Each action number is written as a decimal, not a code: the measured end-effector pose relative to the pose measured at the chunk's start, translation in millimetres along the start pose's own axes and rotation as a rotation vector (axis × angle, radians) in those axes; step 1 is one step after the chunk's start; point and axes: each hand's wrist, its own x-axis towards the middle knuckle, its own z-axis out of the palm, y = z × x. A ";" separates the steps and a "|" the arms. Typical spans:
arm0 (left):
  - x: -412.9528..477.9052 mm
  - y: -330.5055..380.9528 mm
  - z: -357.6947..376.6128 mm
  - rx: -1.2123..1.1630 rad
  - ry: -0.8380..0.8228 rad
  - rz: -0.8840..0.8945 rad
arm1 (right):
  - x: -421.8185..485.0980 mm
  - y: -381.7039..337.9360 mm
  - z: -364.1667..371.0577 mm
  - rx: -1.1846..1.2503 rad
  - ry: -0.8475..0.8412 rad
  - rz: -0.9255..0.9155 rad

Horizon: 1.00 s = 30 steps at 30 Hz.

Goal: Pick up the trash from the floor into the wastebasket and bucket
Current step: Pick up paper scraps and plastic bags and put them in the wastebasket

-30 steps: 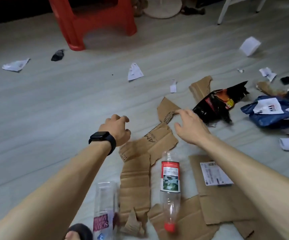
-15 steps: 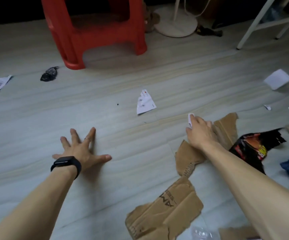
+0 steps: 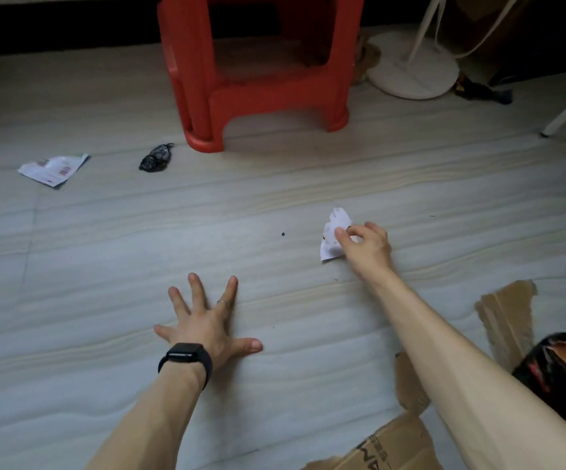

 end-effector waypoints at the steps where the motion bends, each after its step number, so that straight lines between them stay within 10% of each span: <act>1: 1.8 -0.8 -1.8 -0.003 0.000 -0.001 | 6.9 -1.8 8.2 -0.081 -0.004 0.014; 10: 3.0 1.0 -5.2 -0.006 0.007 0.013 | -32.5 -11.3 60.2 -0.200 0.040 -0.019; 16: 5.6 -25.7 -26.6 0.022 0.017 0.146 | -110.1 -30.6 122.8 -0.261 -0.125 -0.309; 22: 56.4 -129.6 -102.6 -0.018 0.180 0.178 | -102.4 -78.2 190.5 -0.475 0.059 -0.691; 30: 169.6 -140.5 -164.9 0.120 0.374 0.156 | -98.1 -96.7 225.6 -0.452 0.122 -0.579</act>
